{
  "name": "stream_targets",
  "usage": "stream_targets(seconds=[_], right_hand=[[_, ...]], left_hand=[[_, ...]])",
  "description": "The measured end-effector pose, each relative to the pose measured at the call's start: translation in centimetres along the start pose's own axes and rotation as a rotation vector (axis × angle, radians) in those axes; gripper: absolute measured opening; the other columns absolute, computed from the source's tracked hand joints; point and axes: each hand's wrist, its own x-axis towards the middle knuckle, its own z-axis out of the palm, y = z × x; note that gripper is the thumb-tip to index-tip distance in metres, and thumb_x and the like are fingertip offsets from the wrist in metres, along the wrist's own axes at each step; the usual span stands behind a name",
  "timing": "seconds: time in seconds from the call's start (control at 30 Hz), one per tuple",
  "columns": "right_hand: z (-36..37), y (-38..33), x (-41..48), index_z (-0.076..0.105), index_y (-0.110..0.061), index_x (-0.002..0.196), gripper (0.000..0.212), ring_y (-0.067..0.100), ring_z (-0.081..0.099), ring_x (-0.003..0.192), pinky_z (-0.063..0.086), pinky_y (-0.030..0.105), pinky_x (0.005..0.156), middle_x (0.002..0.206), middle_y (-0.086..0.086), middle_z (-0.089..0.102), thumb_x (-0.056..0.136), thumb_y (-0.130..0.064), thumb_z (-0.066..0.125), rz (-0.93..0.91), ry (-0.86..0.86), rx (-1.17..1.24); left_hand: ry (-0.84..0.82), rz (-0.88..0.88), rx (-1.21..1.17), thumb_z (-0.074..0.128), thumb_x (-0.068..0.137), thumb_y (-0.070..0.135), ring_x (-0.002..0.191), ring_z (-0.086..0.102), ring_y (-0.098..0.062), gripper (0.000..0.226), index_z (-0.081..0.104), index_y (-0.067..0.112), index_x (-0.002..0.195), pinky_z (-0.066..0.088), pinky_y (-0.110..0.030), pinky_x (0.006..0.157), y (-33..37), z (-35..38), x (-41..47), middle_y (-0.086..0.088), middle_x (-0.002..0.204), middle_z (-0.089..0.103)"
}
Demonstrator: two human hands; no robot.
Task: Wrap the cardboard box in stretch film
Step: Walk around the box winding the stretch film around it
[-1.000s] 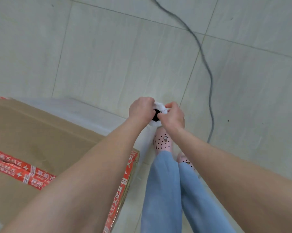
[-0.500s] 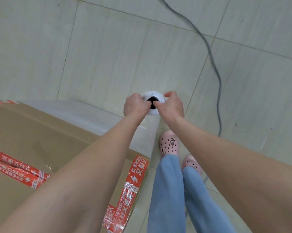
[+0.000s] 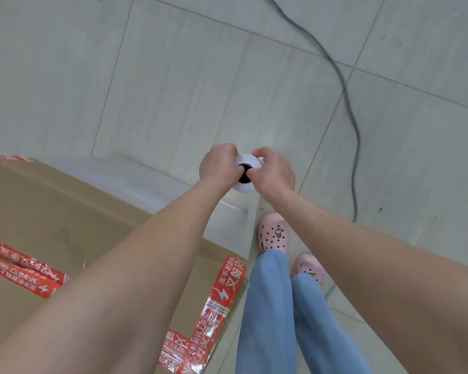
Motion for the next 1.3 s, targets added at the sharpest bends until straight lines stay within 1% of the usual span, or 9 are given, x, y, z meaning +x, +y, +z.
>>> stream_targets(seconds=[0.13,0.27,0.37,0.5,0.57,0.63,0.93,1.1,1.3], right_hand=[[0.0,-1.4,0.7,0.057,-0.026,0.121,0.039,0.019,0.058,0.105,0.039,0.025,0.077,0.120,-0.002,0.058,0.083,-0.016,0.058,-0.045,0.041,0.037],[0.2,-2.7,1.4,0.051,-0.020,0.123,0.040,0.022,0.057,0.094,0.045,0.029,0.075,0.110,0.000,0.057,0.085,-0.024,0.060,0.035,-0.018,0.137],[0.6,-3.2,1.7,0.049,-0.018,0.123,0.040,0.024,0.055,0.089,0.044,0.029,0.072,0.111,0.004,0.054,0.086,-0.025,0.061,0.056,-0.069,0.183],[0.9,-3.2,1.6,0.050,-0.019,0.122,0.038,0.025,0.057,0.089,0.047,0.031,0.073,0.118,0.007,0.054,0.086,-0.023,0.062,0.076,-0.067,0.235],[1.0,-3.3,1.4,0.050,-0.019,0.121,0.038,0.025,0.058,0.090,0.049,0.033,0.076,0.118,0.007,0.056,0.086,-0.024,0.062,0.092,-0.064,0.250],[1.1,-3.5,1.3,0.048,-0.020,0.122,0.041,0.025,0.060,0.091,0.050,0.034,0.077,0.117,0.005,0.055,0.085,-0.025,0.064,0.107,-0.064,0.238],[1.4,-4.3,1.9,0.052,-0.026,0.109,0.031,0.024,0.060,0.083,0.036,0.025,0.053,0.108,0.004,0.058,0.080,-0.015,0.057,0.058,-0.053,0.146],[1.0,-6.0,2.8,0.059,-0.029,0.116,0.040,0.021,0.059,0.088,0.040,0.026,0.067,0.112,-0.001,0.061,0.082,-0.011,0.053,-0.022,-0.073,0.041],[1.1,-8.9,3.9,0.054,-0.022,0.125,0.041,0.020,0.059,0.099,0.048,0.031,0.080,0.118,0.001,0.060,0.085,-0.016,0.058,-0.092,-0.134,0.081]], left_hand=[[0.017,-0.166,-0.209,0.062,0.078,0.018,0.081,0.065,-0.030,0.011,0.060,0.009,0.085,0.053,-0.034,0.064,-0.7,-0.5,0.4,-0.008,0.086,0.064],[0.050,-0.297,-0.379,0.062,0.075,0.015,0.071,0.070,-0.033,0.024,0.045,0.010,0.059,0.058,-0.040,0.064,-1.7,-1.6,1.1,-0.008,0.065,0.056],[0.027,-0.345,-0.438,0.063,0.077,0.014,0.065,0.070,-0.031,0.029,0.043,0.011,0.056,0.057,-0.033,0.059,-2.1,-2.1,1.5,-0.007,0.063,0.056],[-0.017,-0.241,-0.228,0.064,0.080,0.024,0.083,0.067,-0.028,0.016,0.056,0.011,0.085,0.045,-0.029,0.060,-2.1,-2.2,1.5,-0.008,0.090,0.064],[0.016,-0.133,-0.083,0.061,0.082,0.019,0.095,0.061,-0.027,0.031,0.055,0.013,0.112,0.041,-0.031,0.064,-1.8,-2.2,1.5,-0.006,0.104,0.061],[0.053,-0.033,0.036,0.058,0.084,0.014,0.098,0.058,-0.027,0.034,0.054,0.015,0.118,0.037,-0.031,0.064,-1.7,-2.4,1.6,-0.006,0.110,0.059],[0.063,-0.082,-0.040,0.058,0.079,0.013,0.088,0.059,-0.028,0.021,0.061,0.011,0.100,0.038,-0.029,0.062,-2.3,-3.2,2.5,-0.005,0.097,0.063],[0.061,-0.218,-0.193,0.061,0.077,0.018,0.080,0.057,-0.025,0.011,0.056,0.013,0.086,0.040,-0.029,0.061,-3.2,-3.6,2.9,-0.003,0.086,0.060],[0.108,-0.443,-0.446,0.063,0.075,0.020,0.073,0.070,-0.031,0.022,0.046,0.012,0.063,0.044,-0.029,0.055,-4.7,-5.5,3.8,-0.007,0.070,0.058]])
